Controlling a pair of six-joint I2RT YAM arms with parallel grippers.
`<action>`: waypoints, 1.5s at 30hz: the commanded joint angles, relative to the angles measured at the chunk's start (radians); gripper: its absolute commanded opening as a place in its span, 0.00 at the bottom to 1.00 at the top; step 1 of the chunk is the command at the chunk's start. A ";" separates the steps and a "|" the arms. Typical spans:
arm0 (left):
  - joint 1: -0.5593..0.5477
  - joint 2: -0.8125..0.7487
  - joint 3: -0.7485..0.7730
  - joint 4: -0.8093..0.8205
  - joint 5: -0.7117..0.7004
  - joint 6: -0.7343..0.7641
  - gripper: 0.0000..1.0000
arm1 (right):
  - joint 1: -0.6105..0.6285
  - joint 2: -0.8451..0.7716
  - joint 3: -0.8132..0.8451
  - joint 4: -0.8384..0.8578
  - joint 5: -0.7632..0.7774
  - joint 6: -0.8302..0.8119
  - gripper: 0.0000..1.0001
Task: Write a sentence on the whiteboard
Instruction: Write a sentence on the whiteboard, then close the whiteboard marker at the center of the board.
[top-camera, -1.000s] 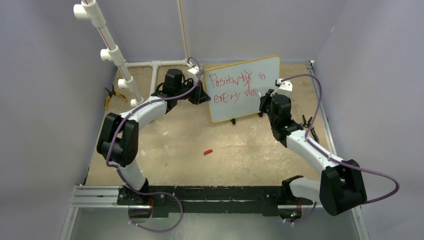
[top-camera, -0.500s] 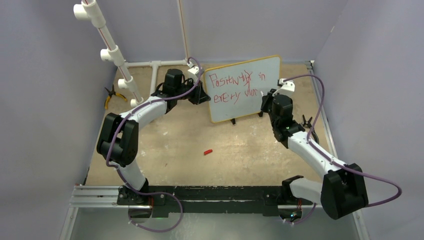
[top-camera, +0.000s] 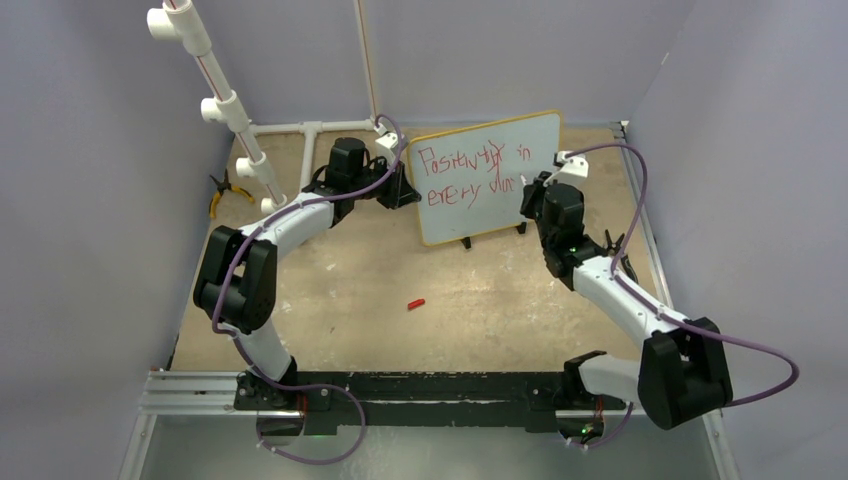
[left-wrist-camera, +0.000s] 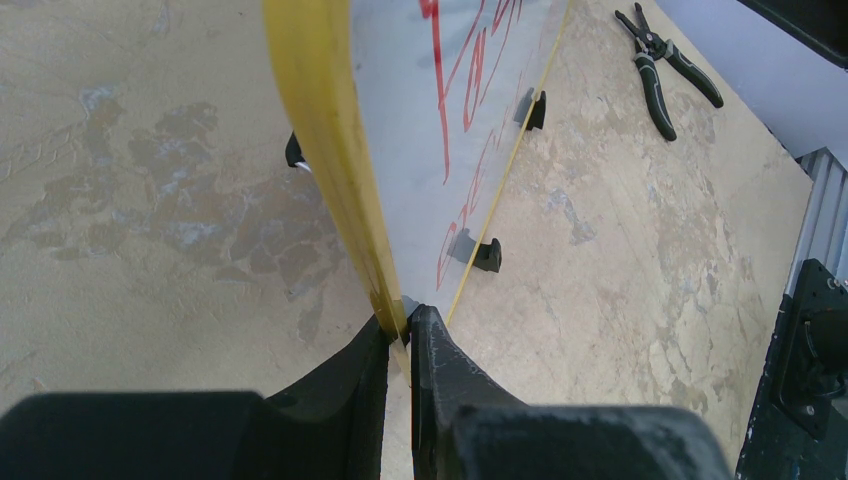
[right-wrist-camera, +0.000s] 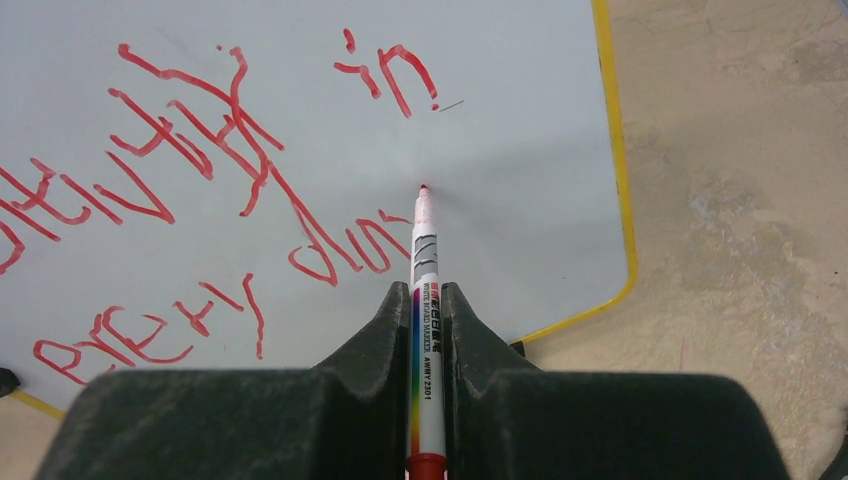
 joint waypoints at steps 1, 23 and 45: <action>0.007 -0.062 0.003 0.062 -0.003 0.003 0.00 | -0.004 0.013 0.026 0.036 -0.003 -0.003 0.00; 0.007 -0.059 0.003 0.064 -0.002 0.001 0.00 | -0.002 0.027 -0.067 0.021 -0.080 0.047 0.00; 0.007 -0.057 0.003 0.063 -0.004 0.001 0.00 | 0.003 -0.053 -0.033 -0.071 -0.026 0.040 0.00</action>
